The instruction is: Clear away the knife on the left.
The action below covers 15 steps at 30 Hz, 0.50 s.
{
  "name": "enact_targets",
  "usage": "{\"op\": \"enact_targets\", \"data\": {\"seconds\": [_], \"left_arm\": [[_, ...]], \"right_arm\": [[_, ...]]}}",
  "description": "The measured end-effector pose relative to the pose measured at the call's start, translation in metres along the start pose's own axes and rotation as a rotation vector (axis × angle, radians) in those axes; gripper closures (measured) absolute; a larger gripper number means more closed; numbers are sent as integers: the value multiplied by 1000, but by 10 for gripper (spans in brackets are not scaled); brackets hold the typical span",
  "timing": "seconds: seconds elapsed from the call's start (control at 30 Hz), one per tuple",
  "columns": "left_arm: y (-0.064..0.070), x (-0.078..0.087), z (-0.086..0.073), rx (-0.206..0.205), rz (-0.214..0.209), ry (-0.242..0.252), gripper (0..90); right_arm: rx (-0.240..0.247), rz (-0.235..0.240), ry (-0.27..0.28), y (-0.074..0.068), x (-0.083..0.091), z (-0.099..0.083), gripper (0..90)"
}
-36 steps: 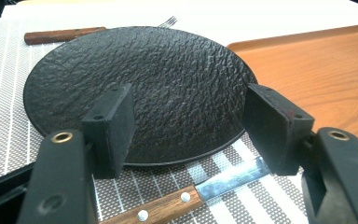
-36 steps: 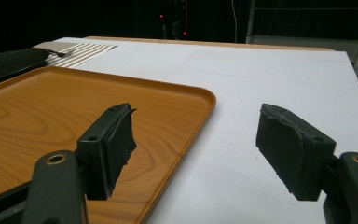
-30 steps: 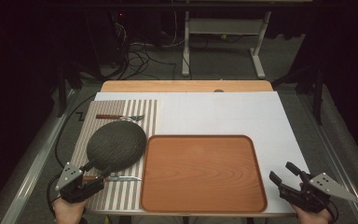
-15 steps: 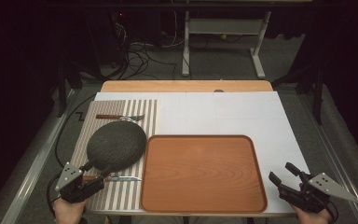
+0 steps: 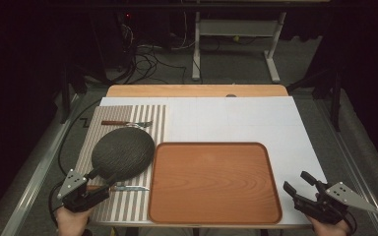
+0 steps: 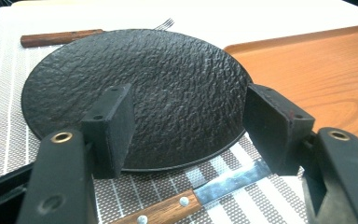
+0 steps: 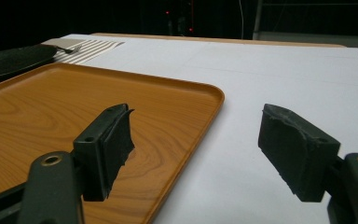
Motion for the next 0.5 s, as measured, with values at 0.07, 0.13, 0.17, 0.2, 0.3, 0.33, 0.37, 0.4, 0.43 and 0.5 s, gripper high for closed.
{"op": "enact_targets", "data": {"seconds": [0.07, 0.13, 0.17, 0.2, 0.3, 0.33, 0.37, 0.4, 0.43, 0.5], "left_arm": [[0, 0, 1, 2, -6, 1, 319], [0, 0, 1, 0, -6, -7, 319], [0, 0, 1, 0, -6, -7, 319], [0, 0, 2, -4, -8, 0, 320], [0, 0, 2, -7, -13, -3, 319], [0, 0, 2, -8, -16, -6, 319], [0, 0, 2, -9, -17, -8, 319], [0, -1, 2, -7, -18, -15, 319], [0, -1, 2, -7, -18, -15, 319], [-2, 0, 2, -8, -14, -16, 319]], "right_arm": [[-4, -3, 3, 1, 0, 0, 258], [-7, -2, -1, 1, 0, 0, 257], [-9, -2, -2, 1, 0, 0, 257], [-10, -2, -4, 1, 0, -1, 257], [-11, -1, -6, 1, 0, -1, 257], [-13, 1, -6, 1, -1, -1, 256], [-13, 4, -5, 0, -1, -1, 255], [-11, 6, -1, 0, -1, 0, 255], [-11, 6, -1, 0, -1, 0, 255], [-3, 11, 2, -2, -1, 0, 254]]}}
Point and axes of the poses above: each handheld gripper's, and its own axes: x roughly backward along the jaws, z roughly out of its top, y roughly to its right, the point moved 10 cm from there along -x, roughly forward along the jaws, and after that the axes turned 13 degrees about z, right-handed, at the moved point
